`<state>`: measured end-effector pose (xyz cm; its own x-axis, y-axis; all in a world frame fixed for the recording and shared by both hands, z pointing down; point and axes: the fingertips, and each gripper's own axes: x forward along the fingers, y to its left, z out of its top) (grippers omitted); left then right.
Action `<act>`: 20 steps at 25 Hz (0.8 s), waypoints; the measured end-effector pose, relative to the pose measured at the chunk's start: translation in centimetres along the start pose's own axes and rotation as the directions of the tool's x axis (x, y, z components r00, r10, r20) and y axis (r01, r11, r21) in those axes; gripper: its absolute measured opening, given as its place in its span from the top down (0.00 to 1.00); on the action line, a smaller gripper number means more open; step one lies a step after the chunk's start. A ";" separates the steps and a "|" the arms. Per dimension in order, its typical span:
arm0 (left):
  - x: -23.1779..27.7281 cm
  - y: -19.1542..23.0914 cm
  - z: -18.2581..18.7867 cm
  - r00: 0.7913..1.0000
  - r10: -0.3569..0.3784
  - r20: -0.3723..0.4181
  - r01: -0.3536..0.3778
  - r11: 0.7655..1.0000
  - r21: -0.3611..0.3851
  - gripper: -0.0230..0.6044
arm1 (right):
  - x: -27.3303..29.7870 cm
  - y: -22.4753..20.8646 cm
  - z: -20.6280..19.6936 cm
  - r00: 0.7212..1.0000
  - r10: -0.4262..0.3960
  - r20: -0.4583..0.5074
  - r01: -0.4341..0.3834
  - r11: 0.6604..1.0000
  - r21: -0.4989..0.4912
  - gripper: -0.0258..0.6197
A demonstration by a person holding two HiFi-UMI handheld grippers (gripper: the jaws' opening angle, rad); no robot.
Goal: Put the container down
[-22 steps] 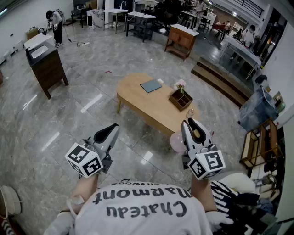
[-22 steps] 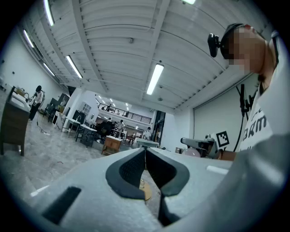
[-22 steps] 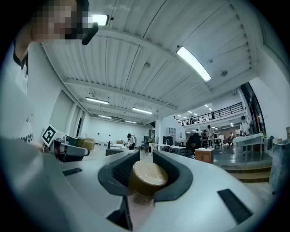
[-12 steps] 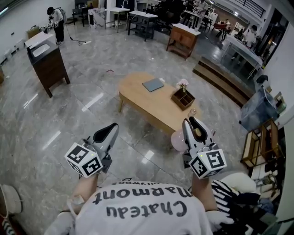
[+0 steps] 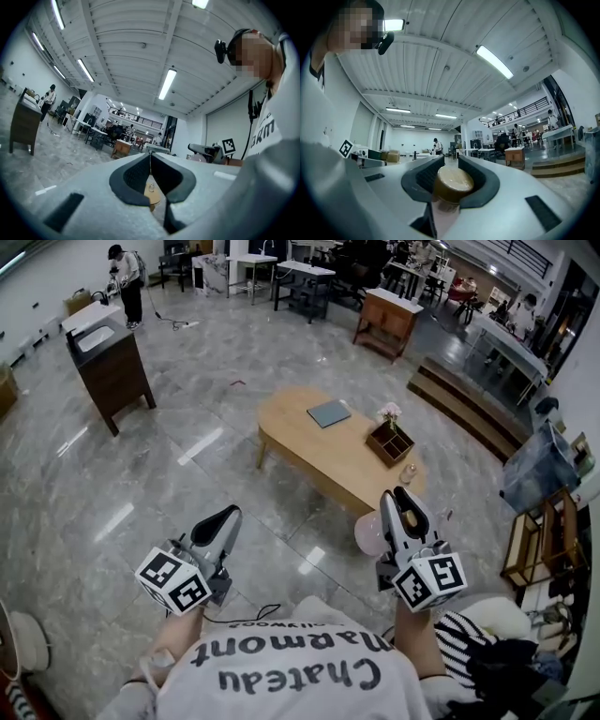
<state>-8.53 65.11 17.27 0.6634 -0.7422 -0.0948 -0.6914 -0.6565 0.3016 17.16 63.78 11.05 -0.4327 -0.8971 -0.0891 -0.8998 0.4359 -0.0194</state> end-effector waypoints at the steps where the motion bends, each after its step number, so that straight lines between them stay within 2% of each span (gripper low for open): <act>1: -0.1 0.3 -0.3 1.000 0.005 -0.009 -0.005 1.000 -0.007 0.93 | 0.2 0.0 -0.3 1.000 0.001 -0.005 -0.001 1.000 0.006 0.82; 4: 0.1 1.0 -1.4 0.999 0.015 -0.046 -0.016 1.000 -0.017 0.93 | 1.1 -0.3 -1.4 1.000 0.013 -0.024 -0.013 1.000 0.009 0.82; 8: 1.6 2.3 -1.3 0.998 0.024 -0.055 -0.025 1.000 -0.007 0.93 | 3.2 -1.4 -2.3 0.999 0.023 -0.034 -0.022 1.000 0.011 0.82; 20: 11.3 8.0 1.2 0.997 0.072 0.006 -0.072 0.997 -0.023 0.94 | 13.4 -8.4 -1.7 0.997 0.071 -0.018 -0.071 0.997 -0.008 0.82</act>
<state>-6.89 51.34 17.49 0.6103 -0.7883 -0.0782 -0.7305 -0.5982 0.3295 18.85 47.98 11.73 -0.4961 -0.8653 -0.0720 -0.8673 0.4977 -0.0049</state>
